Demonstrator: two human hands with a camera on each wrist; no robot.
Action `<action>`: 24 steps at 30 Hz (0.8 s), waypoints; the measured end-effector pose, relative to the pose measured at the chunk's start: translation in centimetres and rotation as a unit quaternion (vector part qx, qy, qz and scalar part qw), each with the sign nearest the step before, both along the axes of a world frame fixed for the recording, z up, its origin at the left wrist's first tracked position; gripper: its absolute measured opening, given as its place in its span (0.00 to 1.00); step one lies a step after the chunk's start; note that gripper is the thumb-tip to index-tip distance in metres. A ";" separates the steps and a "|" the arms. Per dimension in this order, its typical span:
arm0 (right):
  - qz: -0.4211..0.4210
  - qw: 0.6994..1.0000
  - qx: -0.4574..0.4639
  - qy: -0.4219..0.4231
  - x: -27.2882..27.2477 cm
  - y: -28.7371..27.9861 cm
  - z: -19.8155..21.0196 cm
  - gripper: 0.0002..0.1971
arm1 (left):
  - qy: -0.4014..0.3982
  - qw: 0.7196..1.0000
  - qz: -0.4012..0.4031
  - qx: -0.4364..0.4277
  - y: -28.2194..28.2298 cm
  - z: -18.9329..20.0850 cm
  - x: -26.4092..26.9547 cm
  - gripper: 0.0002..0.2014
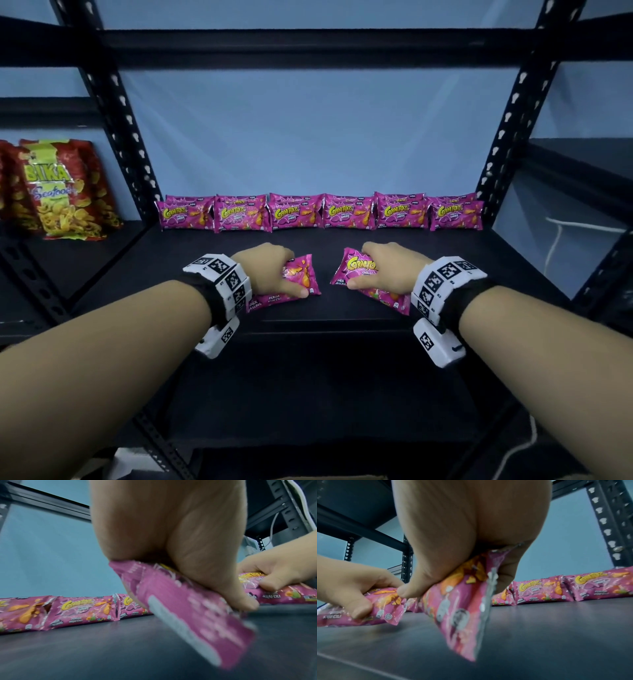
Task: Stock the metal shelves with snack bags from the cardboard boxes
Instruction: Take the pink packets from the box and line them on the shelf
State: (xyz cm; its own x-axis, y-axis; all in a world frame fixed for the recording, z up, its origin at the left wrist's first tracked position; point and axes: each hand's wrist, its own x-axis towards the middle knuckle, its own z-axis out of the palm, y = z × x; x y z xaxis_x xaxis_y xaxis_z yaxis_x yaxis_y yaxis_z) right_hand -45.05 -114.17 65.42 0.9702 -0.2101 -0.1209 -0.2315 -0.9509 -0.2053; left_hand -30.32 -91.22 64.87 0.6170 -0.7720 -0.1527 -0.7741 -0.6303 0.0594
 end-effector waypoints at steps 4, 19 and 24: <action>-0.039 0.999 -0.029 0.015 -1.0 -3.7 0.6 0.37 | -0.015 1.000 -0.013 -0.005 -3.4 0.2 -0.3 0.39; -0.149 0.986 -0.068 0.030 -0.9 -20.5 2.9 0.17 | -0.010 0.998 -0.053 -0.026 -24.0 2.0 0.4 0.15; -0.164 0.983 -0.084 0.020 0.8 -24.3 3.7 0.17 | -0.015 0.996 -0.085 -0.034 -29.4 2.7 1.9 0.24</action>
